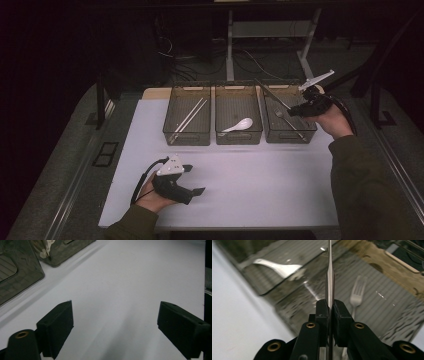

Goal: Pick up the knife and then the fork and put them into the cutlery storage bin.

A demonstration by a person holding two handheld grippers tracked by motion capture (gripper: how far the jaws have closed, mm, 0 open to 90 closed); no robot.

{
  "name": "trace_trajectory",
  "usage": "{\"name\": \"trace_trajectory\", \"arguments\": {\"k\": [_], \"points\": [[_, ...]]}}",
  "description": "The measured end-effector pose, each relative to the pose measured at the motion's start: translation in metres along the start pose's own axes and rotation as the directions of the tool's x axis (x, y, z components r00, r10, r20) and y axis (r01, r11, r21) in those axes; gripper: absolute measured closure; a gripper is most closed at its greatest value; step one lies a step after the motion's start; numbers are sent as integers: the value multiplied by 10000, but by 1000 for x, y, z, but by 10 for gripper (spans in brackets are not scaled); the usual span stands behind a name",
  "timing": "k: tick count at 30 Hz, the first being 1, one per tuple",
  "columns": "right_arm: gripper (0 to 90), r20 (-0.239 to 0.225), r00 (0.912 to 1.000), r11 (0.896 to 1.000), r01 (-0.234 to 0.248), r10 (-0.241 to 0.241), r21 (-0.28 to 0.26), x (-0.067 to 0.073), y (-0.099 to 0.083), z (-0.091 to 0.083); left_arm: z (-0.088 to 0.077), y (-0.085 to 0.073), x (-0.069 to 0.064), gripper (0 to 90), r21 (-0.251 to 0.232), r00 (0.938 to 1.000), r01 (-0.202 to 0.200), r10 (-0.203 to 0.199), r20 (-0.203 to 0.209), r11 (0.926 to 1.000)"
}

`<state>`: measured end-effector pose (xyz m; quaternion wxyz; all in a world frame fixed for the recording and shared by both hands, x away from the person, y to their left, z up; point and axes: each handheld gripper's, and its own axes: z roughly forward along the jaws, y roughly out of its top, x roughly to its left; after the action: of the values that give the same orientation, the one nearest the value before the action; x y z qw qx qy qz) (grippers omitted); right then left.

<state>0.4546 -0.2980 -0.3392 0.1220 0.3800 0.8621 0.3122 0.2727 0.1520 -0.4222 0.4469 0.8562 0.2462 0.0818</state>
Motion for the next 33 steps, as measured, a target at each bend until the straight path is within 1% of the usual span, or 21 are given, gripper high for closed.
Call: {"name": "trace_trajectory", "arguments": {"k": [2, 3, 6, 8, 9, 12, 13, 15, 16, 18, 19, 20, 21, 22, 23, 26, 28, 29, 30, 31, 33], "points": [[835, 133, 9997, 9997, -218, 217, 103, -8, 1, 8, 1, 0, -1, 85, -6, 9999, 70, -71, -101, 10000], [835, 294, 9991, 9993, -311, 305, 213, -11, 1, 12, 2, 0, -1, 66, 4, 9999, 56, -55, -124, 10000], [835, 518, 9965, 9967, -677, 654, 440, -19, -2, 21, 4, 0, -2, 13, 59, 9998, 35, -34, -211, 10000], [835, 679, 9935, 9939, -952, 914, 564, -24, -5, 26, 4, 0, -2, 0, 71, 9998, 40, -39, -205, 10000], [835, 746, 9925, 9927, -1016, 968, 642, -26, -6, 28, 4, 0, -2, 0, 57, 9998, 57, -56, -194, 10000], [834, 815, 9887, 9878, -1324, 1257, 819, -31, -12, 34, 4, 0, -3, 0, -14, 9998, 107, -107, -179, 9999], [834, 807, 9868, 9852, -1476, 1407, 873, -33, -14, 36, 4, 1, -3, 0, -15, 9998, 51, -51, -173, 10000], [833, 894, 9841, 9810, -1626, 1534, 1062, -34, -19, 40, 4, 0, -3, 0, -12, 9998, 41, -41, -177, 10000], [832, 874, 9828, 9785, -1720, 1626, 1142, -35, -21, 42, 4, 0, -3, 0, -2, 9998, 43, -43, -192, 10000], [820, 734, 9832, 9778, -1747, 1669, 1161, -35, -26, 45, 4, 0, -2, 0, 84, 9998, -27, 29, -195, 10000], [782, 657, 9828, 9782, -1789, 1727, 1056, -34, -28, 45, 4, 0, -2, 0, 68, 9998, -21, 22, -205, 10000], [737, 438, 9812, 9788, -1909, 1880, 737, -34, -30, 43, 4, -1, -2, 0, 52, 9998, -18, 19, -219, 10000], [705, 97, 9784, 9773, -2068, 2066, 470, -35, -31, 40, 4, -1, -1, 0, 26, 9997, -15, 16, -236, 10000], [673, -41, 9770, 9768, -2129, 2130, 237, -35, -31, 36, 4, -1, -1, 0, -47, 9997, 19, -20, -250, 10000], [636, -20, 9777, 9777, -2100, 2100, 67, -34, -31, 32, 3, -1, -1, 0, -91, 9997, 29, -32, -258, 10000], [540, -158, 9809, 9797, -1945, 1940, -487, -26, -32, 17, 3, -1, 0, 0, -82, 9997, -10, 8, -262, 10000], [476, -387, 9820, 9788, -1875, 1849, -823, -20, -34, 8, 3, -2, 1, 0, -49, 9997, -9, 8, -242, 10000], [435, -467, 9835, 9798, -1783, 1747, -900, -16, -35, 4, 3, -2, 1, 0, -52, 9997, -12, 11, -240, 10000], [409, -425, 9862, 9815, -1632, 1597, -996, -11, -36, 0, 3, -2, 1, 0, -64, 9997, -15, 13, -247, 10000], [379, -400, 9884, 9812, -1501, 1463, -1210, -5, -39, -4, 3, -2, 1, 0, -92, 9997, -4, 2, -263, 10000], [365, -443, 9912, 9790, -1305, 1250, -1566, 6, -44, -9, 2, -2, 1, 0, -133, 9996, 16, -20, -292, 9999]]}}
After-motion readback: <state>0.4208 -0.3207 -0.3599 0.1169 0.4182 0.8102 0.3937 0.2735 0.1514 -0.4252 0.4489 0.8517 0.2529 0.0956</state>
